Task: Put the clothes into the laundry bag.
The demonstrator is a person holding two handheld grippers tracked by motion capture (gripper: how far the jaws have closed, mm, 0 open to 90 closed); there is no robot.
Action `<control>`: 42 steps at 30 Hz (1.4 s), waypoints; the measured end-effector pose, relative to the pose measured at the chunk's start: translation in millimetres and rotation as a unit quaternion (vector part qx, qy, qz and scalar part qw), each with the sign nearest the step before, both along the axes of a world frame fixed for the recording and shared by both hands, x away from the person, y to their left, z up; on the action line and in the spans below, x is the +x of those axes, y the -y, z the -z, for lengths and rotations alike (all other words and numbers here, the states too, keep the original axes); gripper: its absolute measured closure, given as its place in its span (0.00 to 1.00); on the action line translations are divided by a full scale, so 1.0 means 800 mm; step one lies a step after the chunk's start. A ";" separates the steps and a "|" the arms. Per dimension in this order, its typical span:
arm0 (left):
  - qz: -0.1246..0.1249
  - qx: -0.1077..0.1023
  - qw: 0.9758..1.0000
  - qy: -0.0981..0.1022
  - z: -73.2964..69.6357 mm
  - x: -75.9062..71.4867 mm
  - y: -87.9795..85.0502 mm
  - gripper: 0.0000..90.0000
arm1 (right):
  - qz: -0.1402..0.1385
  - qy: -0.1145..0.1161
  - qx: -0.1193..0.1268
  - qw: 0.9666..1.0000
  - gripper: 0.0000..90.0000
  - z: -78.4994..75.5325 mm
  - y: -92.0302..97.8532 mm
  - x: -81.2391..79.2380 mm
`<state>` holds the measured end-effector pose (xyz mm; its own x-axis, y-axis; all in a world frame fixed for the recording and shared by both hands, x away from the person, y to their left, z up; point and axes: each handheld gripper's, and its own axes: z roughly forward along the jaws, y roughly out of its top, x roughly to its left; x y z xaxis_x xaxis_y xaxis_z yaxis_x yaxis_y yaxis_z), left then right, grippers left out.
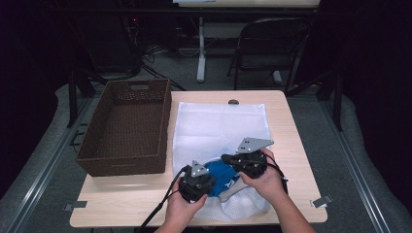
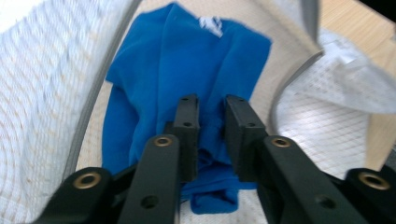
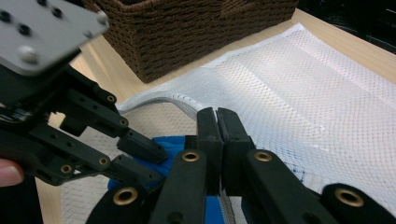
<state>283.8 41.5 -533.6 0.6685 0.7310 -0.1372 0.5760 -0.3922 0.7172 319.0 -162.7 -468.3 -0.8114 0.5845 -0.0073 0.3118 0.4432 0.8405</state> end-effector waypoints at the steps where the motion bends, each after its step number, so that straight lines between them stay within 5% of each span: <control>1: -0.003 0.003 1.000 -0.001 0.002 0.000 0.000 0.77 | 0.000 0.000 0.000 1.000 0.99 0.000 0.000 0.000; 9: -0.015 0.029 0.999 -0.009 0.018 0.003 0.001 0.46 | 0.000 -0.001 0.001 1.000 0.99 0.000 -0.001 -0.001; 28: -0.020 0.029 0.999 -0.022 0.041 0.008 0.003 0.34 | -0.003 0.000 -0.003 1.000 0.99 0.001 -0.003 -0.001; 42: -0.018 0.062 0.998 -0.010 0.049 0.004 0.014 0.33 | -0.005 -0.001 -0.004 1.000 0.99 0.001 -0.005 -0.002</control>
